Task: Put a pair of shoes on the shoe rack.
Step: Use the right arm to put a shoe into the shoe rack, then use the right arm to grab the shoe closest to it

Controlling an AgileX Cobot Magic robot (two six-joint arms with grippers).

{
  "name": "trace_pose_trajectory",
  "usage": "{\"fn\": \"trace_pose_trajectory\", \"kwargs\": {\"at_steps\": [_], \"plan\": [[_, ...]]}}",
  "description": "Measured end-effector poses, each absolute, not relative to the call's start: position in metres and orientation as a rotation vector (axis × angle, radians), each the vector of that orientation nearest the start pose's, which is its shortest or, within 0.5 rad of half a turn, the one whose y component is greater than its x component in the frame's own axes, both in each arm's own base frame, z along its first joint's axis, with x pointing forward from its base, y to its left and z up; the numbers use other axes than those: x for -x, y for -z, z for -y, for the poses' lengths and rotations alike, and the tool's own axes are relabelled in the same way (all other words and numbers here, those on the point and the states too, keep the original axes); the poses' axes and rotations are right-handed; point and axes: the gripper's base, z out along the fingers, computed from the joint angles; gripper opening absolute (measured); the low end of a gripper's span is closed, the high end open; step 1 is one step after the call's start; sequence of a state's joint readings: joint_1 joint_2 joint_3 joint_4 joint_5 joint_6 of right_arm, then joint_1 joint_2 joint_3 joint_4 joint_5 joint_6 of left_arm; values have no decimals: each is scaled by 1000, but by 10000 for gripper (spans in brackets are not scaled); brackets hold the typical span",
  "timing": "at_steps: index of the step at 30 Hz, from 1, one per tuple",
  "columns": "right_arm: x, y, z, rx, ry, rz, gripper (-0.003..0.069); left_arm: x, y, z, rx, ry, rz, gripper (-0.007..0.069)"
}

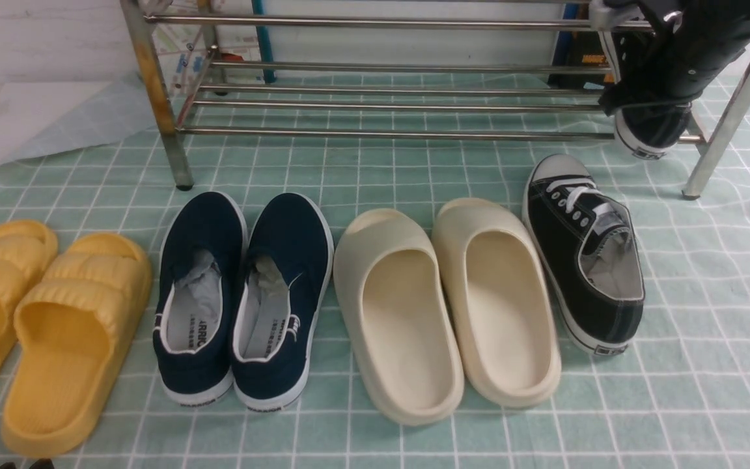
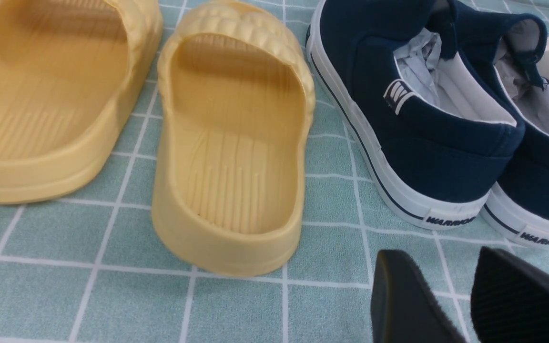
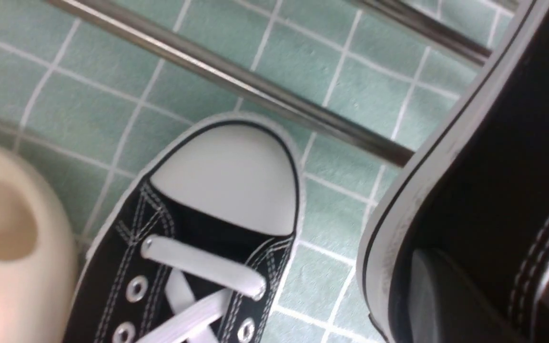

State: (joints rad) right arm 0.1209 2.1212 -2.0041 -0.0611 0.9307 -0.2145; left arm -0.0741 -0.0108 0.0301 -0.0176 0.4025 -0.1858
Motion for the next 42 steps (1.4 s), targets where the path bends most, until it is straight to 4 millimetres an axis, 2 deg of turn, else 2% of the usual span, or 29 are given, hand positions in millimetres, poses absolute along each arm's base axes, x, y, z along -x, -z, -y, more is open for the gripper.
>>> {"fn": "trace_pose_trajectory", "kwargs": {"at_steps": [5,8,11,21,29,34,37,38,39,42], "plan": [[-487,-268,-52,474,166,-2512,80,-52,-168,4,117,193,-1906,239],[-488,-265,-51,479,174,-2520,85,-52,-168,4,117,193,-1906,239],[-487,-266,-51,481,179,-2519,128,-52,-168,4,117,193,-1906,239],[-482,-295,-49,471,204,-2435,365,-52,-168,4,117,193,-1906,239],[-476,-294,-50,439,190,-2496,441,-52,-168,4,117,193,-1906,239],[-452,-309,-74,433,103,-2612,469,-52,-168,4,117,193,-1906,239],[-425,-326,-97,451,-34,-2668,470,-52,-168,4,117,193,-1906,239],[-423,-326,-99,454,-45,-2670,470,-52,-168,4,117,193,-1906,239],[-412,-325,-105,463,-81,-2694,470,-52,-168,4,117,193,-1906,239],[-393,-303,-107,448,-108,-2802,470,-52,-168,4,117,193,-1906,239]]}}
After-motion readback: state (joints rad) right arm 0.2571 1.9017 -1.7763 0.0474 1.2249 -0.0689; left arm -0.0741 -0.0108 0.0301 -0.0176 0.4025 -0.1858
